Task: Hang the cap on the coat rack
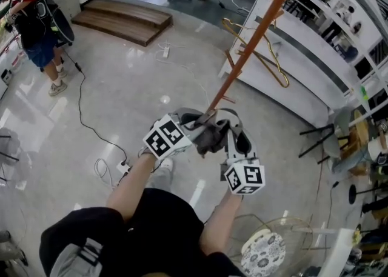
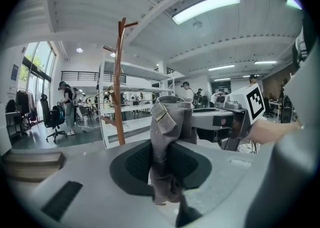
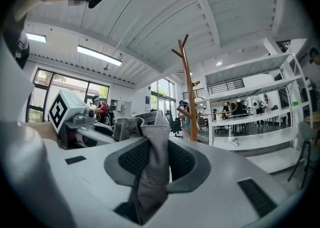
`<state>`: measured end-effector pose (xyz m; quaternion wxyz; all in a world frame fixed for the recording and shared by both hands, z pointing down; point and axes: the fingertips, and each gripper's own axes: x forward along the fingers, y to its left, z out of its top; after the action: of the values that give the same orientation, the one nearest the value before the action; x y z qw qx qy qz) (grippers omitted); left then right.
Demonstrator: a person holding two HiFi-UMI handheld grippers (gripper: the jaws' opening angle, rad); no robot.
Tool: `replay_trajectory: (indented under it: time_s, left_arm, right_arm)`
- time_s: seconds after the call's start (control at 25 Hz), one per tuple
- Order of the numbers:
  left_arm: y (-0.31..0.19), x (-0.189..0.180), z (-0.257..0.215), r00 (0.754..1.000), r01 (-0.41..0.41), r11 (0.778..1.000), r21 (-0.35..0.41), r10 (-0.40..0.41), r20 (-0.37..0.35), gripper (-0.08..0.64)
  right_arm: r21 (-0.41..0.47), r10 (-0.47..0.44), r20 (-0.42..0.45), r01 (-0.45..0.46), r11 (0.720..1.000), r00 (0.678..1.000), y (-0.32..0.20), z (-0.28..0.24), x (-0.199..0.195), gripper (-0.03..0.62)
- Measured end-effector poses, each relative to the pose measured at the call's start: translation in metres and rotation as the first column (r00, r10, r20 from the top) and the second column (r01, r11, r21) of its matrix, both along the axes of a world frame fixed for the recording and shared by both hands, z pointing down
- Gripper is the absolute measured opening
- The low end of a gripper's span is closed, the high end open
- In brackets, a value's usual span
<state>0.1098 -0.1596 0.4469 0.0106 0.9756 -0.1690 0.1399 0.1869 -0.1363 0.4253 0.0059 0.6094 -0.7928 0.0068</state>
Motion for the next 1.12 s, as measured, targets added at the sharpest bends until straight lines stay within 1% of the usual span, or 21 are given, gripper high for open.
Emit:
replay_trajectory:
  time_s: [0.2, 0.4, 0.56, 0.68, 0.76, 0.92, 1.12]
  left_arm:
    - [-0.002, 0.004, -0.002, 1.000, 0.009, 1.000, 0.002, -0.009, -0.011, 0.063]
    - [-0.018, 0.006, -0.017, 0.999, 0.008, 1.000, 0.030, -0.007, -0.031, 0.063]
    - [-0.031, 0.010, -0.036, 0.998, -0.012, 0.996, 0.083, 0.017, -0.064, 0.063]
    - [-0.035, 0.007, -0.049, 0.995, -0.030, 0.991, 0.132, 0.042, -0.090, 0.064]
    - [-0.034, 0.005, -0.052, 0.993, -0.051, 0.988, 0.148, 0.065, -0.095, 0.063]
    - [-0.036, 0.004, -0.048, 0.993, -0.068, 0.988, 0.135, 0.081, -0.091, 0.064]
    - [-0.030, 0.022, -0.025, 0.991, -0.102, 0.993, 0.066, 0.108, -0.083, 0.063]
  right_arm:
    - [-0.003, -0.007, 0.002, 0.007, 1.000, 1.000, -0.003, -0.001, 0.004, 0.089]
    - [0.022, -0.024, -0.017, 0.025, 0.999, 1.000, -0.019, -0.016, 0.006, 0.091]
    - [0.077, -0.023, -0.046, 0.026, 0.997, 0.999, -0.033, -0.036, 0.008, 0.091]
    - [0.120, -0.013, -0.067, 0.021, 0.993, 0.998, -0.035, -0.049, 0.003, 0.091]
    - [0.132, 0.003, -0.073, 0.007, 0.991, 0.997, -0.032, -0.052, -0.001, 0.091]
    - [0.122, 0.025, -0.091, -0.014, 0.992, 0.996, -0.029, -0.049, -0.007, 0.091]
    - [0.054, 0.066, -0.106, -0.061, 0.997, 0.992, -0.024, -0.032, 0.009, 0.091]
